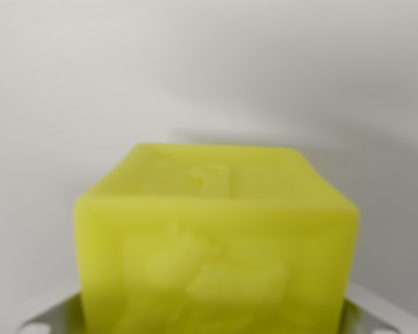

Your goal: Pick yellow cube

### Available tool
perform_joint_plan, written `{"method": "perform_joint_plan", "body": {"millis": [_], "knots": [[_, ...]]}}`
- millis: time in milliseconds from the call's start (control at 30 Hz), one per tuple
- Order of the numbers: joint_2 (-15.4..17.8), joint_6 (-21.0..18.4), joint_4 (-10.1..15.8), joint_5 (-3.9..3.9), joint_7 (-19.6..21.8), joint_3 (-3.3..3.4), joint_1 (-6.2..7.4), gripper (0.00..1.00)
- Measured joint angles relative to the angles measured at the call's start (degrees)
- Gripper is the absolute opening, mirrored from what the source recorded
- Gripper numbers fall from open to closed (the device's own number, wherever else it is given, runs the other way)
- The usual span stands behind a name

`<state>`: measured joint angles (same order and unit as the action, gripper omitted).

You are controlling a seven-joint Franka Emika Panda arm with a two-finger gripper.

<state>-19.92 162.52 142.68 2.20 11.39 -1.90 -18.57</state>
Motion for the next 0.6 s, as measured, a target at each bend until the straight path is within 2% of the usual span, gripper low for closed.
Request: {"method": "perform_joint_plan", "body": {"millis": [600], "knots": [[7.45,-6.31,1.13,-1.15,-0.84,0.04,0.27,0.0]]}}
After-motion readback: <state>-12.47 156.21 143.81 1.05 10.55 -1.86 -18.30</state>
